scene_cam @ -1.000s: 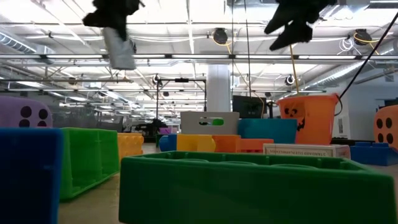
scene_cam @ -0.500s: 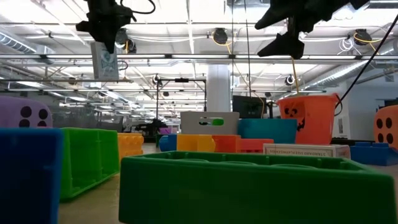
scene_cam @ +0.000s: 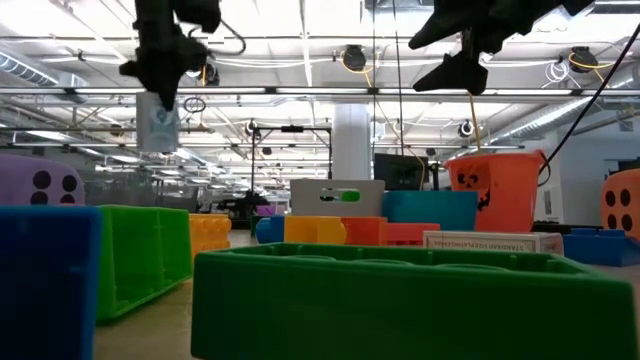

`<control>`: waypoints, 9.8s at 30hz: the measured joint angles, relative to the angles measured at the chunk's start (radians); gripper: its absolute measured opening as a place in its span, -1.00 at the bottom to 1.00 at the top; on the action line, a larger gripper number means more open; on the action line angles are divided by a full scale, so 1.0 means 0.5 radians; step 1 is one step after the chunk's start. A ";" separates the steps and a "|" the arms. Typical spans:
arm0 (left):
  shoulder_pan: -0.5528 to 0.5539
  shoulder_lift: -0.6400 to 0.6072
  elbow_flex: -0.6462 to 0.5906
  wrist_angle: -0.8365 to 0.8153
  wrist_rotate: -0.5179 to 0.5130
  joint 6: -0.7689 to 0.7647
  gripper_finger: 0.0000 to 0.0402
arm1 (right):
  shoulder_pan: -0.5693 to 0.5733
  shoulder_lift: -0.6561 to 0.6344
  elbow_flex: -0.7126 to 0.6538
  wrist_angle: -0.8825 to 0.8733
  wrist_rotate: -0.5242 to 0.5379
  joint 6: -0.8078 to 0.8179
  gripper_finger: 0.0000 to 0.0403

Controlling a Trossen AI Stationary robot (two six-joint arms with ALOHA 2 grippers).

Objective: Pick & Place Toys
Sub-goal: Put the blue deck of cards into the black bin, then put the orange dice into the blue bin

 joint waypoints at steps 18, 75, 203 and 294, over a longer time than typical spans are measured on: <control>0.121 0.000 -0.685 0.487 0.096 0.193 -0.56 | 0.000 0.000 0.000 0.006 0.161 0.002 0.61; 0.553 -0.001 -0.889 0.808 0.149 0.430 -0.56 | 0.000 0.000 -0.001 0.006 0.169 0.107 0.61; -1.787 0.406 -0.204 3.718 0.088 -0.550 -0.35 | 0.002 0.001 -0.001 0.022 0.153 -0.105 0.61; -3.119 -0.522 -0.204 2.608 -1.471 0.261 -0.35 | 0.002 0.000 -0.001 0.022 0.153 -0.105 0.61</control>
